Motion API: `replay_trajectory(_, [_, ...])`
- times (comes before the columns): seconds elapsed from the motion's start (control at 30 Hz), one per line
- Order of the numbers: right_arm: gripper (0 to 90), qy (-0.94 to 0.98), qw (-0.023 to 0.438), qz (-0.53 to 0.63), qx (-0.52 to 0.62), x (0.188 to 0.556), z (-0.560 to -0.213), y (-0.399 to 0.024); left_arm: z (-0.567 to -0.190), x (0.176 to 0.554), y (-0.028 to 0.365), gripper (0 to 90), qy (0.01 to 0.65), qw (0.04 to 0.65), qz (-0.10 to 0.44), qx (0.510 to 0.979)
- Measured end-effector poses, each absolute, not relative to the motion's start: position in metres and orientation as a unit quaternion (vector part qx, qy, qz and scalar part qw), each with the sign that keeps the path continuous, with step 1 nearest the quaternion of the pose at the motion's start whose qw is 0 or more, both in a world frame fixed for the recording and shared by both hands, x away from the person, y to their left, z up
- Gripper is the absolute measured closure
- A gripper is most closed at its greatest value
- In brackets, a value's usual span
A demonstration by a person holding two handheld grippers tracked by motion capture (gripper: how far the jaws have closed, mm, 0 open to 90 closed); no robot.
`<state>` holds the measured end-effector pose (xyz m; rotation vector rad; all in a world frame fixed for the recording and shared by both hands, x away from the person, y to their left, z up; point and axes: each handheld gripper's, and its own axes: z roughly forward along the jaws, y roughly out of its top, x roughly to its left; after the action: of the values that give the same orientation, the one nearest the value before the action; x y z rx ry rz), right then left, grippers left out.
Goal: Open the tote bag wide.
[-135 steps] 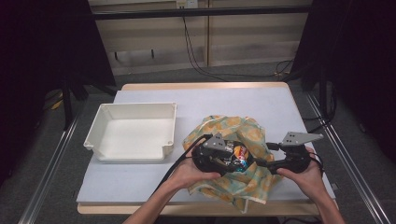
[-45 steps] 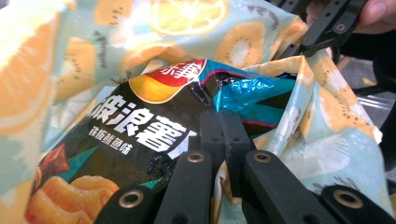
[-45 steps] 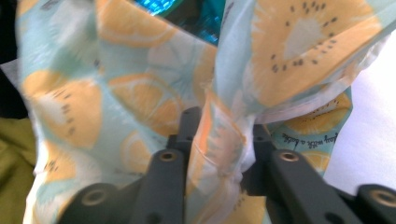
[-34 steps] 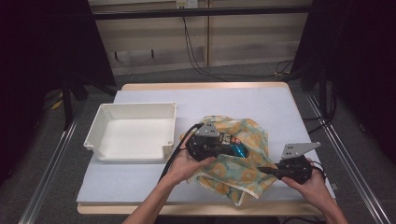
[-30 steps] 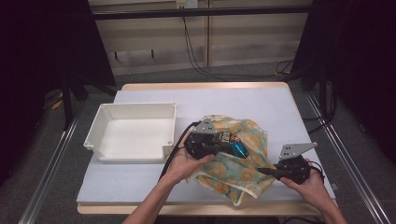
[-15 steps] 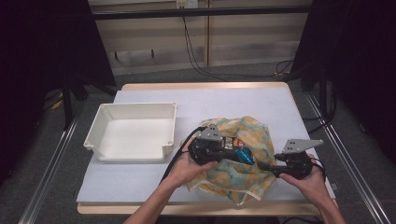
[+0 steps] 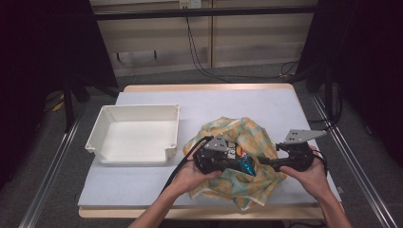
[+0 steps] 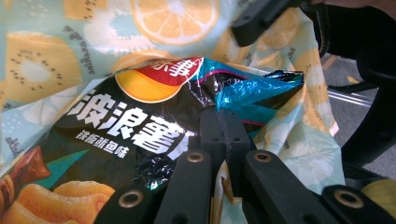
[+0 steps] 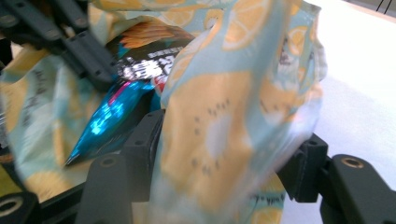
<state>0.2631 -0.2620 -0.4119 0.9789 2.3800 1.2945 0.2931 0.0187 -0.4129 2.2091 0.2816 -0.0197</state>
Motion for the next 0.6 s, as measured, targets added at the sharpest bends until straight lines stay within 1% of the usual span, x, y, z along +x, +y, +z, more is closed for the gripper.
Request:
replay_trajectory(0.03, [46.6,0.821,0.129,0.442,0.338,0.265,-0.413,-0.260,-0.414,0.293,0.019,90.0,0.111,0.439,-0.008,0.892])
replay_trajectory(0.07, [55.7,0.822,0.128,0.441,0.338,0.267,-0.415,-0.259,-0.414,0.292,0.020,90.0,0.111,0.436,-0.007,0.893])
replay_trajectory(0.1, [61.5,0.821,0.123,0.444,0.337,0.268,-0.418,-0.259,-0.416,0.292,0.020,89.9,0.112,0.440,-0.010,0.891])
replay_trajectory(0.17, [75.9,0.826,0.117,0.438,0.333,0.269,-0.421,-0.259,-0.415,0.289,0.021,88.7,0.112,0.438,-0.009,0.892])
replay_trajectory(0.2, [80.5,0.825,0.113,0.441,0.333,0.268,-0.422,-0.259,-0.413,0.289,0.022,87.2,0.107,0.438,-0.013,0.893])
replay_trajectory(0.27, [87.3,0.826,0.111,0.443,0.330,0.266,-0.423,-0.260,-0.408,0.287,0.022,81.1,0.106,0.444,-0.017,0.889])
replay_trajectory(0.33, [90.0,0.824,0.110,0.449,0.327,0.265,-0.422,-0.260,-0.404,0.286,0.021,76.6,0.101,0.441,-0.013,0.892])
replay_trajectory(0.37, [90.0,0.824,0.111,0.450,0.328,0.264,-0.422,-0.260,-0.396,0.285,0.019,73.4,0.095,0.448,-0.008,0.889])
replay_trajectory(0.47, [90.0,0.823,0.111,0.451,0.327,0.264,-0.422,-0.261,-0.388,0.285,0.016,68.0,0.093,0.452,-0.001,0.887])
replay_trajectory(0.57, [90.0,0.822,0.113,0.451,0.327,0.264,-0.421,-0.261,-0.379,0.286,0.008,65.5,0.082,0.454,0.013,0.887])
replay_trajectory(0.6, [90.0,0.822,0.112,0.452,0.327,0.264,-0.422,-0.262,-0.377,0.288,0.002,65.4,0.068,0.443,0.026,0.894])
